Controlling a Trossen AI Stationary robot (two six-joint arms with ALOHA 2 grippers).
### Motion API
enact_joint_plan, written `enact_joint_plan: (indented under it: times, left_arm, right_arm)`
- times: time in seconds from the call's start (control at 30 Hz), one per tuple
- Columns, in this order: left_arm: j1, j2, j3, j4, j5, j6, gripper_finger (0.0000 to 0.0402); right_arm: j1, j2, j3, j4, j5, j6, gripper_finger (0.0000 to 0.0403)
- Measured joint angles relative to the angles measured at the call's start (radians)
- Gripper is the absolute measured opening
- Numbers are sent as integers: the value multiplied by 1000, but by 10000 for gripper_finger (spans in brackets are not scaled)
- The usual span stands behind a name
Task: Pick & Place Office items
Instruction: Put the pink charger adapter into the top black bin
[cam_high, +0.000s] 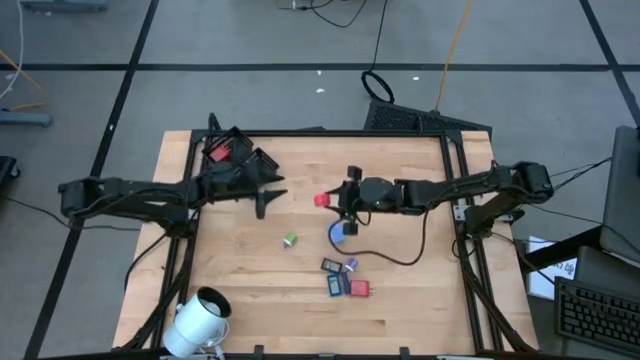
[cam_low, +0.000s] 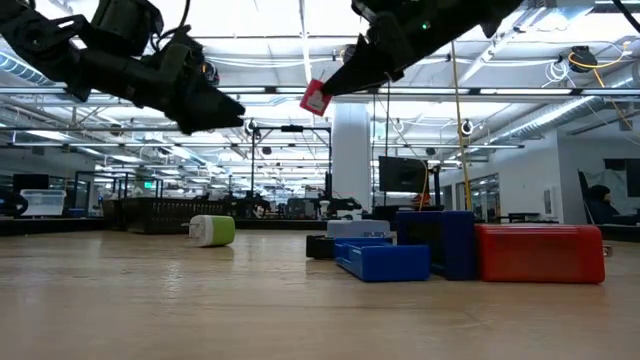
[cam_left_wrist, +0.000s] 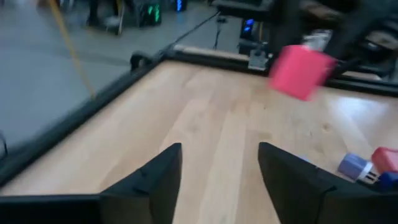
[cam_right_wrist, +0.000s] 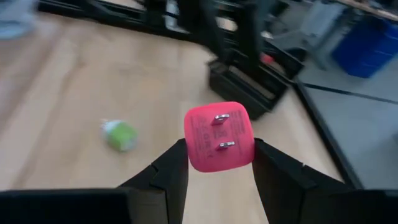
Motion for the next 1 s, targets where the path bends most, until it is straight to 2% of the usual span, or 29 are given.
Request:
enact_joint_plan:
  times: [0.17, 0.33, 0.57, 0.83, 1.0]
  left_arm:
    - [-65, 123, 0, 229, -13, 74, 261]
    - [-103, 210, 7, 335, -13, 93, 277]
    - [-140, 305, 102, 337, -13, 114, 278]
    - [-178, 424, 246, 184, -17, 189, 278]
    - [-179, 495, 297, 173, -28, 209, 278]
  right_arm:
    - [-13, 0, -9, -3, 46, 14, 147]
    - [-9, 1, -15, -3, 43, -3, 145]
    - [-9, 1, -15, -3, 43, -11, 149]
    - [-9, 1, -15, -8, 41, -11, 146]
    - [-2, 1, -16, -7, 44, -12, 149]
